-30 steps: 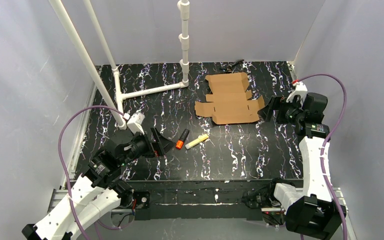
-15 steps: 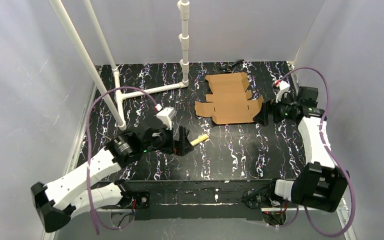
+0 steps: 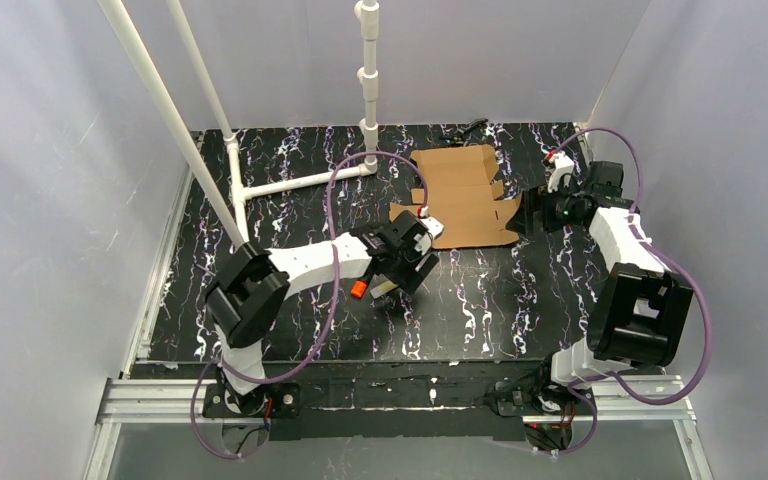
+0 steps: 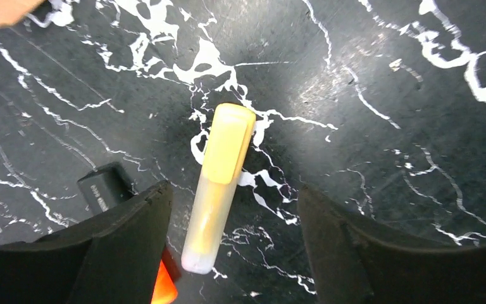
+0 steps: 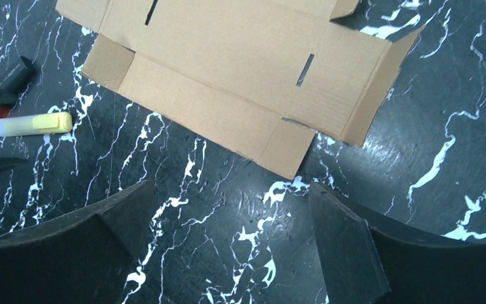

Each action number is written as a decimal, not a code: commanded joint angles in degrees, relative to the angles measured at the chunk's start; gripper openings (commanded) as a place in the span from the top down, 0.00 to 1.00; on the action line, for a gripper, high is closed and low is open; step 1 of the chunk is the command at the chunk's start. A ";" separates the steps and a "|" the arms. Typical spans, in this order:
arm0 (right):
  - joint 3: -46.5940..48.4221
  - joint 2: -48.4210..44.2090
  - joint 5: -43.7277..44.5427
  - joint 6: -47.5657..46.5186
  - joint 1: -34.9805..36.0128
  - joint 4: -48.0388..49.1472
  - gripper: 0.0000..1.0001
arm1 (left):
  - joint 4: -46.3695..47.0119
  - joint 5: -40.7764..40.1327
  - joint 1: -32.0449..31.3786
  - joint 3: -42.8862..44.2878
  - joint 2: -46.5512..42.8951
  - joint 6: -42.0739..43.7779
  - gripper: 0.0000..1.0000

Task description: Fold the paper box

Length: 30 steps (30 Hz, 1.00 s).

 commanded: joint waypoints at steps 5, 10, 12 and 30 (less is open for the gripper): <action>-1.73 -1.04 -1.42 1.52 0.02 5.42 0.00 | 1.70 -1.05 0.03 2.66 7.22 4.15 0.42; -2.56 -2.00 -1.43 1.49 -0.10 5.88 0.00 | 1.94 -4.52 0.04 -1.06 5.81 2.31 0.54; -2.74 -2.25 -1.42 1.54 -0.11 5.95 0.00 | 1.31 -6.52 0.13 -3.20 4.27 0.92 0.62; -2.41 -3.06 -0.25 0.47 -0.14 5.21 0.00 | -0.19 -6.64 17.06 -12.33 -5.45 0.83 0.79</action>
